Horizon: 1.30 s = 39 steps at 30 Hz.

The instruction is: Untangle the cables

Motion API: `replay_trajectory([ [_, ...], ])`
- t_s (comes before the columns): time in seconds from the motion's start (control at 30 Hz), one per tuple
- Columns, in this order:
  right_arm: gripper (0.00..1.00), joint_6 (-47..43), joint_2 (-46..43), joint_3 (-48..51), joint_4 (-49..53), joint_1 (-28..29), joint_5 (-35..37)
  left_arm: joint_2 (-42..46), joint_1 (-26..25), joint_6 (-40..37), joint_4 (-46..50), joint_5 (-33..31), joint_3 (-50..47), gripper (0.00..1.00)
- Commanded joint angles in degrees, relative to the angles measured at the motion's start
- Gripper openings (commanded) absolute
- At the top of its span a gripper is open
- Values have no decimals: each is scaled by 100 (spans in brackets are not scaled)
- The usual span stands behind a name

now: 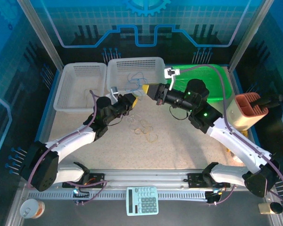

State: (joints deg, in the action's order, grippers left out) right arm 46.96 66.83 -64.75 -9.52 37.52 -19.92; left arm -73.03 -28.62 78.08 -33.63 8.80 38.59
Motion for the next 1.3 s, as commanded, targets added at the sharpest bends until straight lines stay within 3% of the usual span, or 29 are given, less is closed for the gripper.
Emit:
replay_trajectory([
  [0.0,0,-59,-212,165,11,-76,59,59,30,-94,-181,-54,182,6],
  [0.1,0,-206,-409,323,299,-195,120,268,244,-208,49,6,220,0],
  [0.27,0,-613,-807,643,990,-411,361,842,961,-517,753,195,432,0],
  [0.5,0,-1348,-898,1092,1920,-475,967,1214,1820,-1096,1727,529,1484,0],
  [0.83,0,-1412,-339,2018,1704,-391,1305,417,2062,-1268,1882,811,3319,0],
  [1.27,0,-1321,173,2240,1325,-158,1590,-930,2098,-1169,1921,885,5672,0],
])
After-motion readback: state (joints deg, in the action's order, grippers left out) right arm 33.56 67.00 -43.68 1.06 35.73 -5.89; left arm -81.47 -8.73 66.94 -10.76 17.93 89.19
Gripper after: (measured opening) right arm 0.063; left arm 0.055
